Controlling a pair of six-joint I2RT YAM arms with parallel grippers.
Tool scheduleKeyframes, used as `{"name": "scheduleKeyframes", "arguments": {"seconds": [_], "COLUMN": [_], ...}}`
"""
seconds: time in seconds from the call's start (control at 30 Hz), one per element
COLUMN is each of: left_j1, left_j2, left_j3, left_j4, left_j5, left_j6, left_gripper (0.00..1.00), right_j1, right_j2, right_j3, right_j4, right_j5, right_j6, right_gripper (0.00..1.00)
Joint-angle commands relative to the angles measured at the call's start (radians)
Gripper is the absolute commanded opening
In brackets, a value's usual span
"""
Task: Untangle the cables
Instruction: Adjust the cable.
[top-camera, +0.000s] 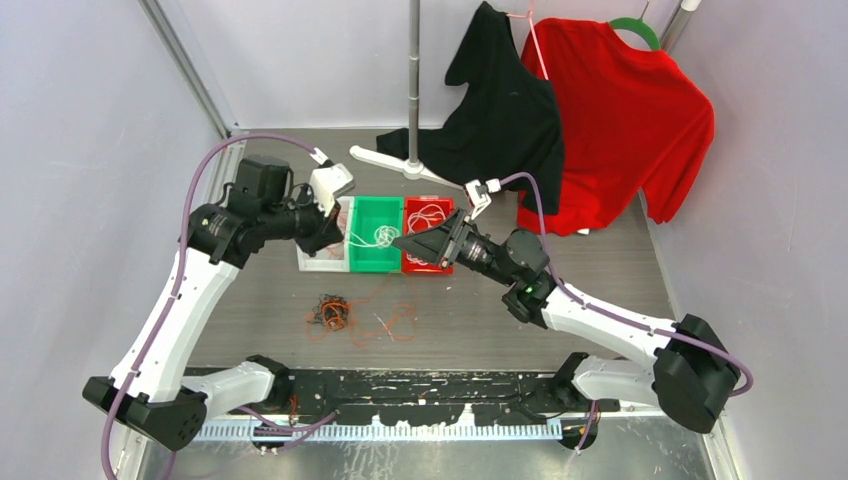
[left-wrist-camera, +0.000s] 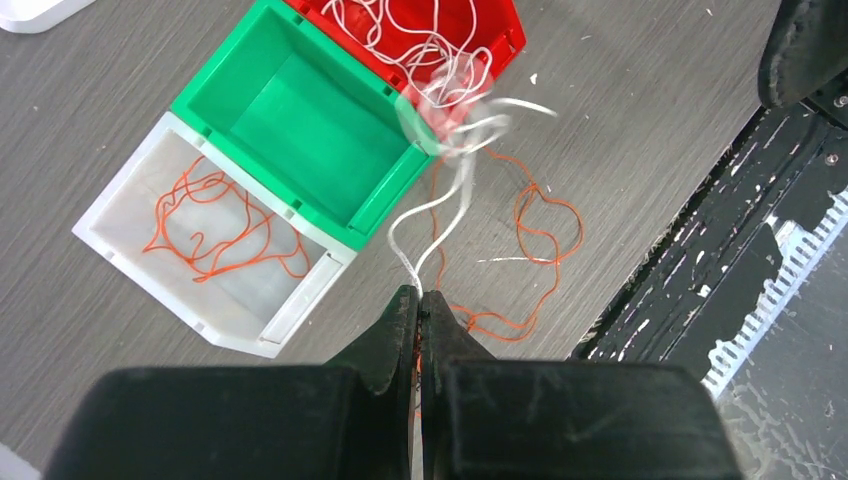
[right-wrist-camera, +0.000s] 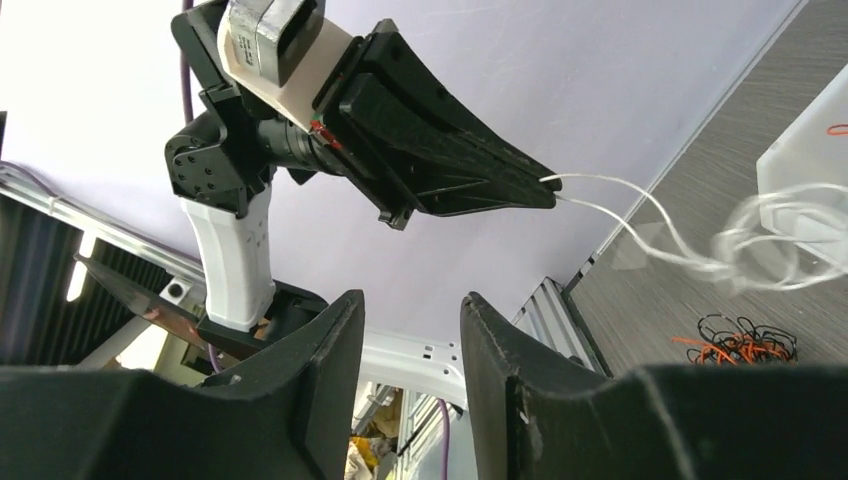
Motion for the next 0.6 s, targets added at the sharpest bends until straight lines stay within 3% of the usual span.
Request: {"name": "scheduleKeyframes", "arguments": {"seconds": [0.0, 0.27, 0.57], "left_j1": [0.004, 0.004, 0.004], "left_j2": [-0.027, -0.014, -0.003], "left_j3": [0.026, 0.116, 0.156], "left_j4": [0.041, -0.050, -0.106], "left_j5": [0.031, 0.235, 0.360], "left_j6": [0.004, -0.013, -0.036], "left_gripper": [0.00, 0.00, 0.00], "right_j1": [-0.004, -0.002, 0.013], "right_j2": [-0.038, -0.090, -0.074], "right_j3": [0.045, 0.200, 0.255], "right_j4": [-0.111, -0.683, -0.739], "right_j5": [-0.015, 0.093, 0.101], "right_j6": [-0.068, -0.430, -0.519], "right_gripper": [0.45, 0.51, 0.57]}}
